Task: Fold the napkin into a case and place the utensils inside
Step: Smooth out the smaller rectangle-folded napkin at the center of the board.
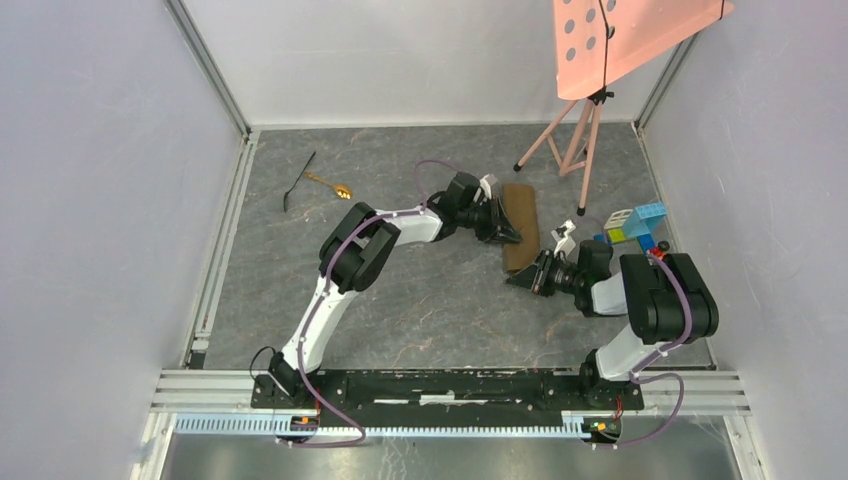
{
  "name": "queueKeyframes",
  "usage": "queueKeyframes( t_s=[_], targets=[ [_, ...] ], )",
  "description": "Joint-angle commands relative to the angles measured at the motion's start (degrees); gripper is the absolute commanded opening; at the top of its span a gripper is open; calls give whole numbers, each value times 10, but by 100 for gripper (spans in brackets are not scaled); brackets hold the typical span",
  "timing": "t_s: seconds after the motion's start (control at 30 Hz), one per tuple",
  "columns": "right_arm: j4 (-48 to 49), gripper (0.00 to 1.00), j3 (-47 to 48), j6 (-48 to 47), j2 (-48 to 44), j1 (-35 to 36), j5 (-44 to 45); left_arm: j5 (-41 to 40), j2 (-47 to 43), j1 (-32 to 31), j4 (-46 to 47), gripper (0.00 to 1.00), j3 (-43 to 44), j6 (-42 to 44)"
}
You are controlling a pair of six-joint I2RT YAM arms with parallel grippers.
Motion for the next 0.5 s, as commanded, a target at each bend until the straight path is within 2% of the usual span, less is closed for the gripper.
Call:
queueKeyframes(
  t_s=[0.0, 0.1, 0.17, 0.27, 0.37, 0.47],
  targets=[
    [62, 21, -18, -1, 19, 0, -4, 2, 31, 1, -54, 20, 80, 27],
    [9, 22, 6, -7, -39, 0, -13, -8, 46, 2, -141, 20, 135, 72],
    [-87, 25, 35, -42, -93, 0, 0, -2, 30, 1, -144, 20, 132, 79],
    [-163, 33, 71, -66, -157, -12, 17, -2, -10, 1, -160, 21, 118, 95],
    [-178, 37, 96, -61, -170, -22, 29, -4, -44, 2, -163, 23, 102, 99],
    [-150, 37, 118, -42, -125, -22, 12, 1, -50, 3, -157, 24, 108, 91]
  ],
)
